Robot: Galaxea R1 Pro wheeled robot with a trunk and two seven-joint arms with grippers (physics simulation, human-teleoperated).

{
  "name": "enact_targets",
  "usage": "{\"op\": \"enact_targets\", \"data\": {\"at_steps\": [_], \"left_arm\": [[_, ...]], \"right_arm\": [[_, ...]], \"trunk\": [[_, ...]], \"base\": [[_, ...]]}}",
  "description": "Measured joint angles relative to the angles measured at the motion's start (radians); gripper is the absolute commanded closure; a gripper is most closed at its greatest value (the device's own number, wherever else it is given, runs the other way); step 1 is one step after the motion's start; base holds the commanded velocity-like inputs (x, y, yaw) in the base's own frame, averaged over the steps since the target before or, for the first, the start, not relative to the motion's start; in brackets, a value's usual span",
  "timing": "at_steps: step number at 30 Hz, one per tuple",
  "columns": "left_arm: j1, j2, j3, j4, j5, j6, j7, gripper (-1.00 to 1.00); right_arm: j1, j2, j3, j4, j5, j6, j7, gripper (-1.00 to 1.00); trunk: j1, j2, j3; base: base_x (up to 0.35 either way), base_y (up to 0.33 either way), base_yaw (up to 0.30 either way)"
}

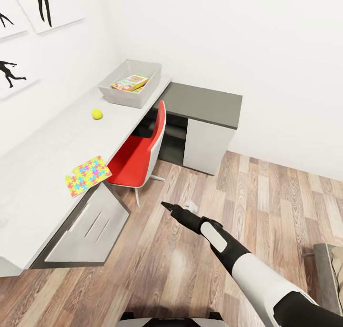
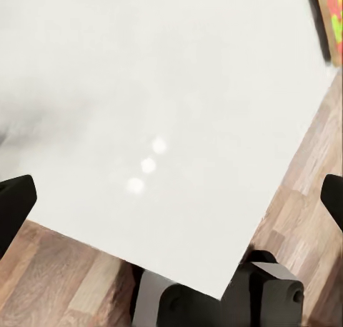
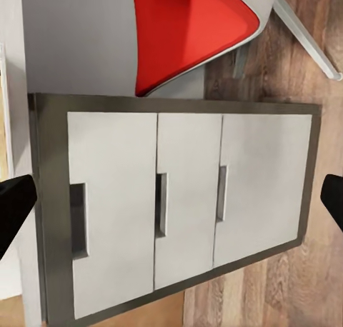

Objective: Put all the toys in the child's room - the three board games (two on the bed and one on the table), the two jigsaw puzzles on the table, and the tennis ball on the table - inside the toy box on the table in the child's room.

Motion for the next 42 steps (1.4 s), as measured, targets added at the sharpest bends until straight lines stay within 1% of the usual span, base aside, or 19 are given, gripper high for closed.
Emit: {"op": "enact_targets", "data": {"at_steps": [1, 2, 3, 4, 5, 7, 8, 10, 12, 15, 19, 26, 29, 32, 33, 35, 36, 39, 42], "left_arm": [[0.000, 0.004, 0.000, 0.002, -0.010, -0.012, -0.027, -1.00], [0.000, 0.005, 0.000, 0.004, -0.016, -0.020, -0.042, -1.00], [0.000, 0.005, -0.001, 0.009, -0.026, -0.036, -0.071, -1.00], [0.000, 0.003, -0.001, 0.012, -0.030, -0.043, -0.087, -1.00], [0.000, -0.001, -0.002, 0.016, -0.035, -0.056, -0.119, -1.00], [0.000, -0.009, -0.003, 0.019, -0.039, -0.068, -0.151, -1.00], [0.000, -0.014, -0.003, 0.020, -0.042, -0.078, -0.180, -1.00], [0.000, -0.022, -0.003, 0.022, -0.044, -0.093, -0.218, -1.00], [0.000, -0.027, -0.003, 0.022, -0.044, -0.113, -0.235, -1.00], [0.000, -0.028, -0.003, 0.023, -0.044, -0.146, -0.235, -1.00], [0.000, -0.021, -0.003, 0.024, -0.041, -0.178, -0.235, -1.00], [0.000, -0.008, -0.002, 0.027, -0.035, -0.189, -0.235, -1.00], [0.000, -0.010, 0.000, 0.033, -0.022, -0.190, -0.235, -1.00], [0.000, -0.017, 0.000, 0.035, 0.005, -0.191, -0.235, -1.00], [0.000, -0.027, 0.001, 0.036, 0.028, -0.191, -0.235, -1.00], [0.000, -0.040, 0.001, 0.037, 0.052, -0.190, -0.235, -1.00], [0.000, -0.053, 0.001, 0.038, 0.069, -0.190, -0.235, -1.00], [0.000, -0.068, 0.001, 0.038, 0.087, -0.188, -0.235, -1.00], [0.000, -0.074, 0.001, 0.038, 0.095, -0.186, -0.235, -1.00]], "right_arm": [[0.000, 0.003, 0.000, 0.000, 0.000, 0.000, 0.001, -1.00], [0.000, 0.004, 0.000, 0.000, 0.000, -0.001, 0.002, -1.00], [0.000, 0.006, 0.000, 0.000, 0.001, -0.001, 0.002, -1.00], [0.000, 0.006, 0.000, 0.001, 0.001, -0.002, 0.003, -1.00], [0.000, 0.007, 0.000, 0.000, 0.002, -0.002, 0.003, -1.00], [0.000, 0.006, 0.000, 0.001, 0.002, -0.002, 0.004, -1.00], [0.000, 0.004, -0.001, 0.000, 0.002, -0.001, 0.004, -1.00], [0.000, 0.002, -0.001, 0.000, 0.002, 0.000, 0.005, -1.00], [0.000, 0.003, -0.002, 0.001, 0.002, 0.000, 0.005, -1.00], [0.000, 0.005, 0.000, 0.001, 0.004, 0.000, 0.005, -1.00], [0.000, 0.006, 0.001, 0.001, 0.007, -0.001, 0.006, -1.00], [0.001, 0.006, 0.001, 0.001, 0.011, -0.001, 0.007, -1.00], [0.001, 0.007, 0.002, 0.001, 0.012, -0.002, 0.007, -1.00], [0.001, 0.007, 0.002, 0.001, 0.013, -0.002, 0.007, -1.00], [0.001, 0.007, 0.003, 0.001, 0.013, -0.003, 0.007, -1.00], [0.001, 0.007, 0.003, 0.001, 0.014, -0.003, 0.007, -1.00], [0.001, 0.007, 0.003, 0.001, 0.015, -0.003, 0.008, -1.00], [0.001, 0.006, 0.004, 0.001, 0.015, -0.003, 0.008, -1.00], [0.002, 0.006, 0.004, 0.001, 0.015, -0.003, 0.008, -1.00]], "trunk": [[0.000, 0.000, 0.000], [0.000, 0.000, 0.000], [0.000, 0.000, 0.000], [0.000, 0.000, 0.000], [0.000, 0.000, 0.000], [0.000, 0.000, 0.000], [0.000, 0.000, 0.000], [0.000, 0.000, 0.000], [0.000, 0.000, 0.000], [0.000, 0.000, 0.000], [0.000, 0.000, 0.000], [0.000, 0.000, 0.000], [0.000, 0.000, 0.000], [0.000, 0.000, 0.000], [0.000, 0.000, 0.000], [0.000, 0.000, 0.000], [0.000, 0.000, 0.000], [0.000, 0.000, 0.000], [0.000, 0.000, 0.000]], "base": [[-0.014, 0.008, 0.000], [-0.009, 0.005, 0.000], [-0.007, 0.004, 0.000], [-0.005, 0.003, 0.000], [-0.004, 0.002, 0.000], [-0.002, 0.001, 0.000], [-0.001, 0.001, 0.000], [0.000, 0.000, 0.000], [0.000, 0.000, 0.000], [0.000, 0.000, 0.000], [0.000, 0.000, 0.000], [0.000, 0.000, 0.000], [0.000, 0.000, 0.000], [0.000, 0.000, 0.000], [0.000, 0.000, 0.000], [0.000, 0.000, 0.000], [0.000, 0.000, 0.000], [0.000, 0.000, 0.000], [0.000, 0.000, 0.000]]}}
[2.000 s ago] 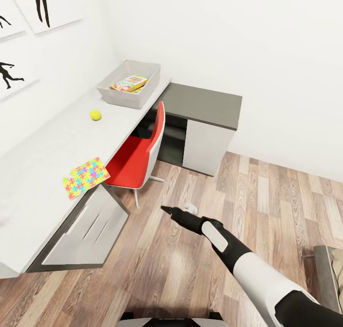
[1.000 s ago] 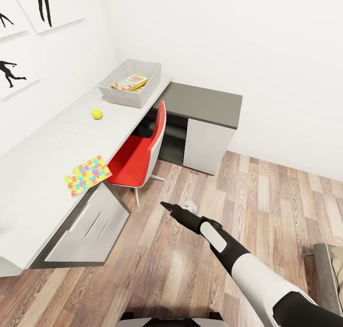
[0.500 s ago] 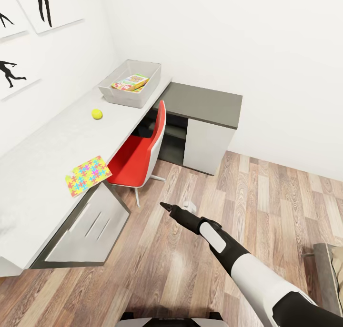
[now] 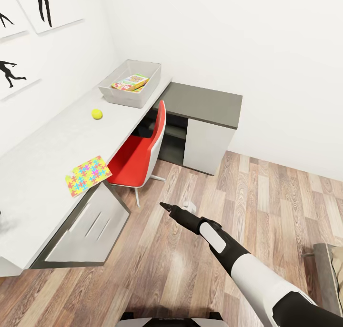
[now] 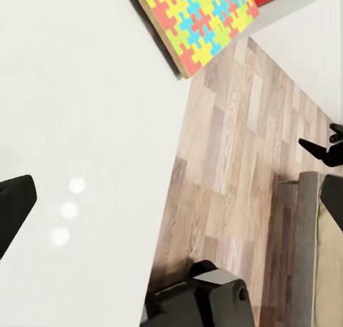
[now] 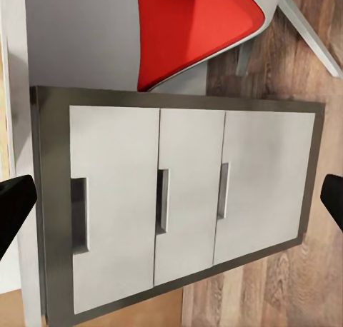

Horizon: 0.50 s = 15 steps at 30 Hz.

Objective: Put all the toys in the child's room - the three board games (two on the bed and one on the table), the two jigsaw puzzles on the table, and the tennis ball on the table - inside the toy box on the table in the child's room.

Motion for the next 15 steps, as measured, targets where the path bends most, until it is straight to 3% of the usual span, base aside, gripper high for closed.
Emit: {"op": "enact_targets", "data": {"at_steps": [4, 10, 15], "left_arm": [[0.000, -0.003, 0.000, 0.000, 0.005, 0.001, 0.000, -1.00], [0.000, -0.027, 0.000, 0.000, 0.008, 0.003, 0.000, -1.00], [0.000, -0.086, 0.011, -0.025, 0.030, 0.032, 0.000, -1.00]], "right_arm": [[0.000, 0.000, 0.000, 0.000, 0.000, 0.000, 0.000, -1.00], [0.000, 0.001, 0.002, -0.001, 0.002, 0.000, 0.000, -1.00], [0.000, -0.003, 0.002, 0.000, 0.003, 0.000, 0.000, -1.00]], "trunk": [[0.000, 0.000, 0.000], [0.000, 0.000, 0.000], [0.000, 0.000, 0.000]], "base": [[0.000, 0.042, 0.000], [0.000, 0.175, 0.000], [0.000, 0.047, 0.000]]}}
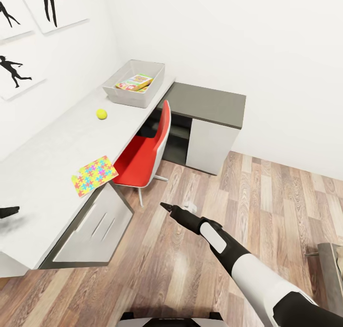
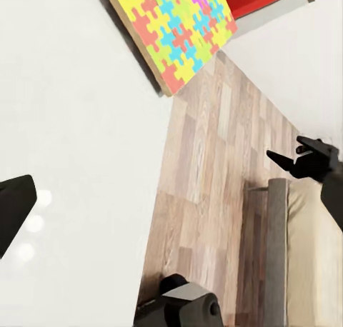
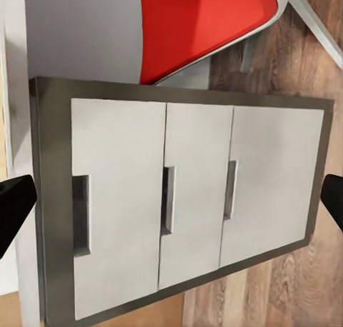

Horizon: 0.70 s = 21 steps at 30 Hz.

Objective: Put all the toys in the child's room - the three board games (two on the bed and one on the table), the two jigsaw puzzles on the table, and the tennis ball on the table - inside the toy box on the table in the child's room.

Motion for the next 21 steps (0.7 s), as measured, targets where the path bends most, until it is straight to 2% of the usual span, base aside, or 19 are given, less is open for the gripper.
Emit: {"op": "enact_targets", "data": {"at_steps": [2, 4, 5, 6, 9, 10, 12, 15, 21], "left_arm": [[0.000, -0.048, 0.002, -0.083, 0.018, 0.078, 0.000, -1.00], [0.000, -0.073, 0.003, -0.144, 0.021, 0.132, 0.000, -1.00], [0.000, -0.091, 0.003, -0.209, 0.023, 0.193, 0.000, -1.00], [0.000, -0.098, 0.004, -0.246, 0.024, 0.227, 0.000, -1.00], [-0.001, -0.116, 0.013, -0.412, 0.027, 0.389, 0.000, -1.00], [-0.001, -0.118, 0.019, -0.446, 0.026, 0.415, 0.000, -1.00], [-0.001, -0.119, 0.061, -0.564, 0.033, 0.476, 0.000, -1.00], [0.000, -0.119, 0.106, -0.661, 0.029, 0.504, 0.000, -1.00], [0.001, -0.116, 0.128, -0.704, 0.012, 0.512, 0.000, -1.00]], "right_arm": [[0.000, -0.005, 0.000, 0.000, 0.000, 0.000, 0.000, -1.00], [0.000, -0.006, 0.000, 0.000, 0.000, 0.000, 0.000, -1.00], [0.000, -0.007, 0.000, 0.000, 0.000, 0.000, 0.000, -1.00], [0.000, -0.008, 0.000, 0.000, 0.000, 0.000, 0.000, -1.00], [0.000, -0.009, -0.001, 0.000, 0.000, 0.000, 0.000, -1.00], [0.000, -0.009, -0.001, 0.000, 0.000, 0.000, 0.000, -1.00], [0.000, -0.009, -0.001, 0.000, 0.000, 0.000, 0.000, -1.00], [0.000, -0.010, -0.001, 0.000, 0.000, 0.001, 0.001, -1.00], [0.000, -0.011, -0.001, 0.000, 0.000, 0.001, 0.001, -1.00]], "trunk": [[0.000, 0.000, 0.000], [0.000, 0.000, 0.000], [0.000, 0.000, 0.000], [0.000, 0.000, 0.000], [0.000, 0.000, 0.000], [0.000, 0.000, 0.000], [0.000, 0.000, 0.000], [0.000, 0.000, 0.000], [0.000, 0.000, 0.000]], "base": [[0.000, 0.012, 0.000], [0.000, 0.007, 0.000], [0.000, 0.004, 0.000], [0.000, 0.003, 0.000], [0.000, 0.002, 0.000], [0.000, 0.000, 0.000], [0.000, 0.000, 0.000], [0.000, 0.000, 0.000], [0.000, 0.000, 0.000]]}}
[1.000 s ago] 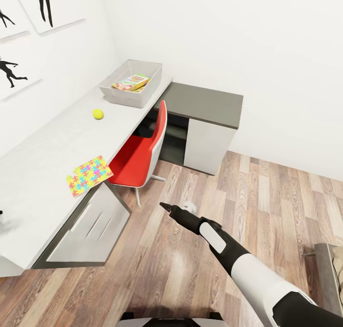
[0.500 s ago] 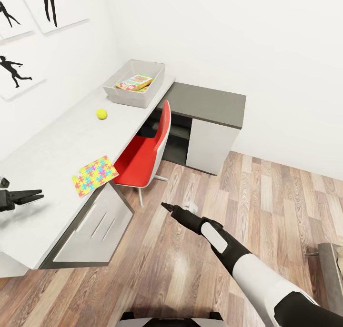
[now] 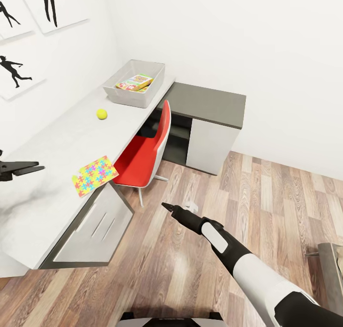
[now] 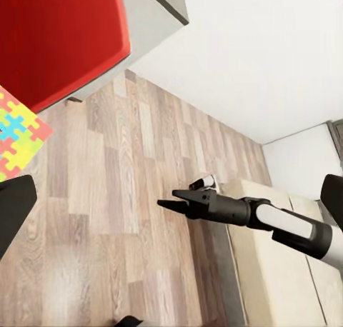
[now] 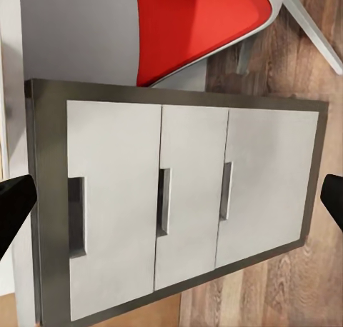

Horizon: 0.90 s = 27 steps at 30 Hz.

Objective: Put all the toys in the child's room - the three board games (two on the bed and one on the table), the two jigsaw puzzles on the table, and the tennis ball on the table - inside the toy box on the table in the child's room.

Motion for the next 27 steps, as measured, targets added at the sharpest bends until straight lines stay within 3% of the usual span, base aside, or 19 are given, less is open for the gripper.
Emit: {"op": "enact_targets", "data": {"at_steps": [17, 27], "left_arm": [[0.070, 0.002, 0.004, -0.005, -0.002, -0.003, 0.000, -1.00], [0.073, 0.002, 0.006, 0.079, -0.004, -0.035, 0.000, -1.00]], "right_arm": [[0.000, 0.001, 0.002, 0.000, 0.000, -0.001, 0.000, -1.00], [0.000, 0.002, 0.002, 0.000, 0.000, -0.001, 0.000, -1.00]], "trunk": [[0.000, 0.000, 0.000], [0.000, 0.000, 0.000]], "base": [[0.000, 0.000, 0.000], [0.000, 0.000, 0.000]]}}
